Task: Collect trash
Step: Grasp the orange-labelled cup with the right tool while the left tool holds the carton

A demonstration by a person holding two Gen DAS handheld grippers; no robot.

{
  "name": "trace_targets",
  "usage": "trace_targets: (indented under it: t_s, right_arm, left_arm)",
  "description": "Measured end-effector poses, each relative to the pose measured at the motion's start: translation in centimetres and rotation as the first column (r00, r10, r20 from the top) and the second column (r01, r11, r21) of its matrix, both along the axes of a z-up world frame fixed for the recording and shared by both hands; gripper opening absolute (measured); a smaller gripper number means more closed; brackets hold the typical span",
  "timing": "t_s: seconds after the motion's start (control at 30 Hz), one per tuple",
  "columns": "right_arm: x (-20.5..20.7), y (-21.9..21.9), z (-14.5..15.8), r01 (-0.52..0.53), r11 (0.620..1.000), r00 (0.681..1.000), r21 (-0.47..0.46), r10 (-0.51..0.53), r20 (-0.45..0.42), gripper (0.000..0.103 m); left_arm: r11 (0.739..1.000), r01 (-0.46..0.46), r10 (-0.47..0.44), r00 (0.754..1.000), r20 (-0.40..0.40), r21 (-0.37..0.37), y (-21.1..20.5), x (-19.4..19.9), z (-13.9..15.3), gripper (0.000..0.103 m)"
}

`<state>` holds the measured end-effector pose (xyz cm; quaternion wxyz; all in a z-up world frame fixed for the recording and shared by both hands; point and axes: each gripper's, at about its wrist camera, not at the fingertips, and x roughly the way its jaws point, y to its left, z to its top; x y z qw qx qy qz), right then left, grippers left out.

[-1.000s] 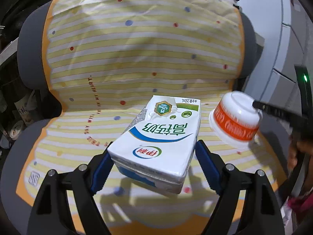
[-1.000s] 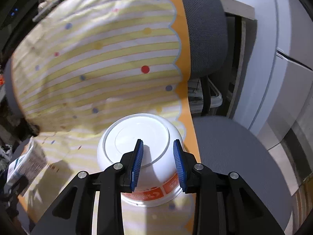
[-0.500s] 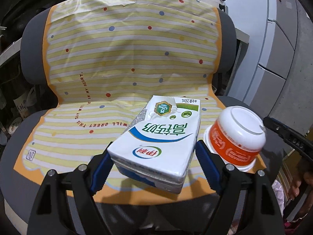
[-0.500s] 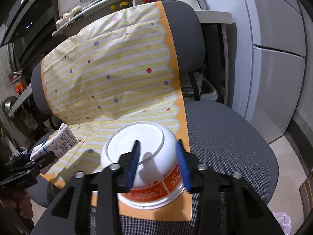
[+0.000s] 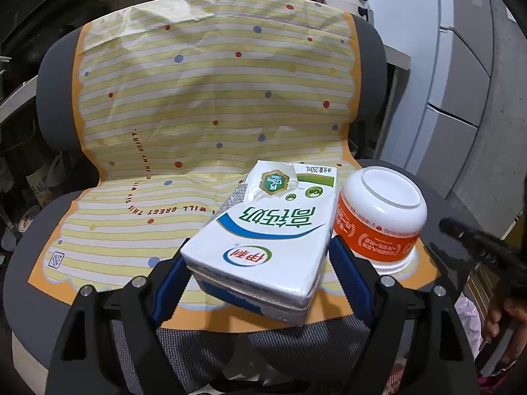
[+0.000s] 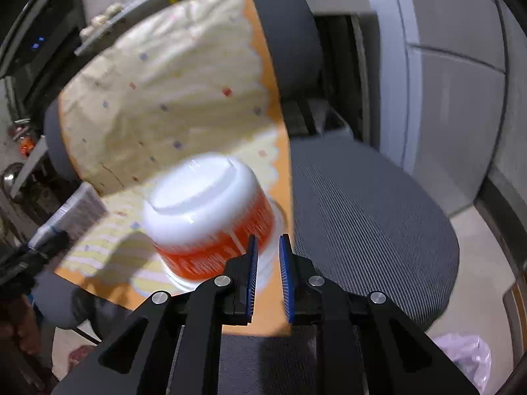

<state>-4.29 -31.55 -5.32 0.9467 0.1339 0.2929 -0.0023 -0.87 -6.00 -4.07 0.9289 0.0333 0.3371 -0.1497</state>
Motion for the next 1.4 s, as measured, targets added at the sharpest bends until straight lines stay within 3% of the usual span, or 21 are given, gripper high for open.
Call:
trace_targets:
  t_s: [0.07, 0.17, 0.33, 0.6, 0.73, 0.93, 1.03, 1.07, 1.17, 1.27, 1.4]
  right_arm:
    - [0.5, 0.9, 1.5, -0.022, 1.0, 0.999, -0.002, 0.022, 0.039, 0.017]
    - [2.1, 2.6, 2.6, -0.054, 0.998, 0.997, -0.028, 0.055, 0.046, 0.033]
    - [3.9, 3.7, 1.8, -0.027, 0.999, 1.0, -0.047, 0.027, -0.012, 0.033]
    - [-3.6, 2.9, 0.0, 0.014, 0.998, 0.99, -0.067, -0.004, 0.143, 0.036]
    - [-4.8, 1.8, -2.5, 0.027, 0.998, 0.999, -0.062, -0.026, 0.02, 0.035]
    - [0.2, 1.3, -3.7, -0.003, 1.0, 0.994, -0.027, 0.0, -0.113, 0.033]
    - [-0.2, 0.8, -2.7, 0.043, 0.997, 0.993, -0.061, -0.05, -0.11, 0.035]
    - [-0.7, 0.5, -2.5, 0.071, 0.994, 0.991, -0.083, -0.08, -0.106, 0.041]
    - [-3.1, -1.4, -1.8, 0.186, 0.973, 0.977, -0.134, -0.198, -0.077, 0.042]
    - [-5.0, -3.6, -0.7, 0.276, 0.954, 0.959, -0.115, -0.282, -0.034, 0.042]
    - [-5.7, -5.2, 1.2, 0.286, 0.958, 0.958, -0.037, -0.285, 0.032, 0.042]
  left_arm:
    - [1.0, -0.006, 0.006, 1.0, -0.001, -0.004, 0.1, 0.1, 0.0, 0.08]
    - [1.0, -0.008, 0.008, 1.0, -0.016, -0.016, 0.3, 0.2, -0.3, 0.08]
    - [1.0, -0.019, 0.019, 0.999, -0.03, -0.015, 0.6, 0.1, -0.8, 0.08]
    - [1.0, -0.022, 0.021, 1.0, -0.019, -0.022, 0.5, -0.3, -1.1, 0.08]
    - [1.0, 0.0, -0.001, 1.0, -0.024, -0.027, -0.5, -0.8, -1.3, 0.08]
    - [1.0, 0.007, -0.008, 0.999, -0.032, -0.025, -1.5, -1.2, -1.1, 0.08]
    - [1.0, 0.0, 0.0, 1.0, -0.021, -0.018, -1.1, -1.5, -0.8, 0.08]
    - [1.0, -0.007, 0.006, 1.0, -0.017, -0.018, -0.9, -1.4, -0.8, 0.08]
    - [1.0, -0.017, 0.016, 1.0, -0.021, -0.024, -0.7, -1.0, -0.9, 0.08]
    - [0.999, -0.009, 0.008, 0.999, -0.031, -0.037, -1.2, -0.9, -1.0, 0.08]
    - [0.999, 0.023, -0.024, 0.999, -0.03, -0.038, -2.6, -1.3, -1.0, 0.08]
